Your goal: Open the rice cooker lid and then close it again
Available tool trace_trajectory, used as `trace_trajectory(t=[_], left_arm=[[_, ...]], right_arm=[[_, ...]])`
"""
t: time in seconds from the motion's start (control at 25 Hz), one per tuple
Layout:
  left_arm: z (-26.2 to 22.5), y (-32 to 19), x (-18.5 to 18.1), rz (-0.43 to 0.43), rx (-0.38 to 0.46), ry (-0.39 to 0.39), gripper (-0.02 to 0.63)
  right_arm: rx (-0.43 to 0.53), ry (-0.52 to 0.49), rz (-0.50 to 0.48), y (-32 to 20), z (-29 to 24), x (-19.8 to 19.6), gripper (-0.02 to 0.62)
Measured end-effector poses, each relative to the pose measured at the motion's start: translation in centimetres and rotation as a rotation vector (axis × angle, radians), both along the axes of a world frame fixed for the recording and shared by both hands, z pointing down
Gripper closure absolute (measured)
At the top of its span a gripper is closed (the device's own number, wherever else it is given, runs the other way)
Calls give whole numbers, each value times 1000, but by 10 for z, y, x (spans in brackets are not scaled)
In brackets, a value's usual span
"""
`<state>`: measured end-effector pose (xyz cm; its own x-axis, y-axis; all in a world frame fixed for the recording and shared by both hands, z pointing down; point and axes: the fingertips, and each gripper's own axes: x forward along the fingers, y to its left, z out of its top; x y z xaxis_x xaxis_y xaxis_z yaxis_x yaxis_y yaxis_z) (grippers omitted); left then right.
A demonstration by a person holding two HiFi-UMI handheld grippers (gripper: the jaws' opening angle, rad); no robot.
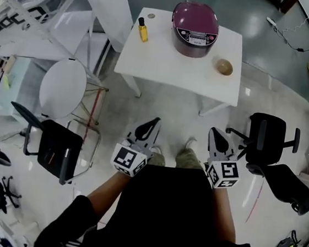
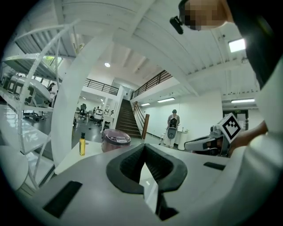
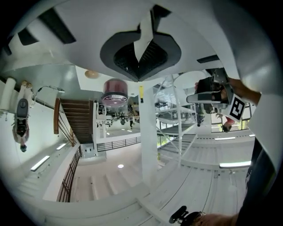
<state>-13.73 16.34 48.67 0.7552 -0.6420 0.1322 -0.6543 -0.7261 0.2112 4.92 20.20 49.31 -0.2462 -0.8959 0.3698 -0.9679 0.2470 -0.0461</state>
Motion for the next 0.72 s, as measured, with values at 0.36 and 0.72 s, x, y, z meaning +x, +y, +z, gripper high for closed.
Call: trace_trajectory(t=[0.36, 0.72], left_arm=[[-22, 4, -37, -155, 67, -22, 603], [-39, 10, 7, -150, 109, -39, 603]], right_arm=[[89, 31, 35, 3, -25, 44, 597], [126, 2, 90, 16, -42, 82, 597]])
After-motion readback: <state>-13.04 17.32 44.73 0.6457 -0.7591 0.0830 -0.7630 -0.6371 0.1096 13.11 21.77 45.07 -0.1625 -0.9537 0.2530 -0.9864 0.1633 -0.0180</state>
